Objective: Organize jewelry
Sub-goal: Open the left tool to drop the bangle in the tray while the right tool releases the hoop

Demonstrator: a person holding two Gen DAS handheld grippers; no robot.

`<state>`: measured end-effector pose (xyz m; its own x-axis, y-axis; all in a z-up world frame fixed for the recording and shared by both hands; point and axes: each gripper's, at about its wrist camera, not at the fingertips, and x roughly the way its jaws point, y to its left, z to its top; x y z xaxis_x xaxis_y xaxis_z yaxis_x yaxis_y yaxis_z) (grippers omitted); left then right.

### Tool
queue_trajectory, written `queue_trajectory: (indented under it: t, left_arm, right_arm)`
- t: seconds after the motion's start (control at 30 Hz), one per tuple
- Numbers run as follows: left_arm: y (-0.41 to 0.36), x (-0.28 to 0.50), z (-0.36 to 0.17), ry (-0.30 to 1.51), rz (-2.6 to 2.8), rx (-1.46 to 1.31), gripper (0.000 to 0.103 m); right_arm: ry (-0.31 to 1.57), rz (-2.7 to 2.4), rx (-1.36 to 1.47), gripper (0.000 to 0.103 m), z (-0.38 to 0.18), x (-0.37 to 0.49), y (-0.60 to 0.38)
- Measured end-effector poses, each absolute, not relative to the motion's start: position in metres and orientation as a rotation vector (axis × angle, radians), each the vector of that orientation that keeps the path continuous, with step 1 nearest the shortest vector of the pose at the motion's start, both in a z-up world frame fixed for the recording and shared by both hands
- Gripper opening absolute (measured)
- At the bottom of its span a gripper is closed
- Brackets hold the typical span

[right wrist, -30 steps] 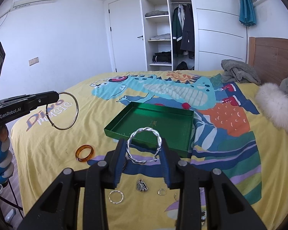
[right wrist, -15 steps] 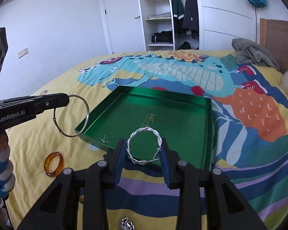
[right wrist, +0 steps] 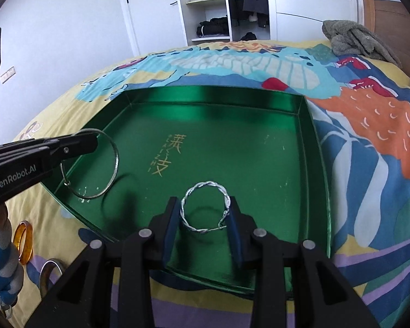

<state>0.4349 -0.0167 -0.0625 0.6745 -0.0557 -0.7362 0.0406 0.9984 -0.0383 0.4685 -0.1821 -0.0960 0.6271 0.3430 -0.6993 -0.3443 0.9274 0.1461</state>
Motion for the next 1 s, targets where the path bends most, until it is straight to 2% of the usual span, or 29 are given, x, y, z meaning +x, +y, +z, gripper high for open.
queue_trajectory:
  t: [0.27,0.53,0.63,0.73,0.8,1.0]
  left_arm:
    - [-0.001,0.45,-0.096,0.914,-0.009,-0.06,0.004]
    - [0.013,0.455,-0.095,0.922,-0.08,-0.15,0.005]
    - [0.019,0.455,-0.094,0.934,-0.101,-0.2,0.007]
    - [0.021,0.451,-0.09,0.928,-0.101,-0.204,0.019]
    - [0.02,0.449,-0.086,0.922,-0.09,-0.196,0.034]
    - [0.023,0.439,-0.064,0.896,-0.055,-0.166,0.039]
  right_arm:
    - [0.795,0.386,-0.004,0.033,-0.097,0.467,-0.184]
    - [0.799,0.39,-0.004,0.033,-0.097,0.47,-0.188]
    - [0.804,0.385,-0.007,0.037,-0.095,0.47,-0.188]
    - [0.792,0.39,-0.002,0.045,-0.09,0.468,-0.19]
    - [0.783,0.388,-0.002,0.05,-0.086,0.466,-0.192]
    - [0.775,0.371,-0.007,0.051,-0.067,0.458,-0.195]
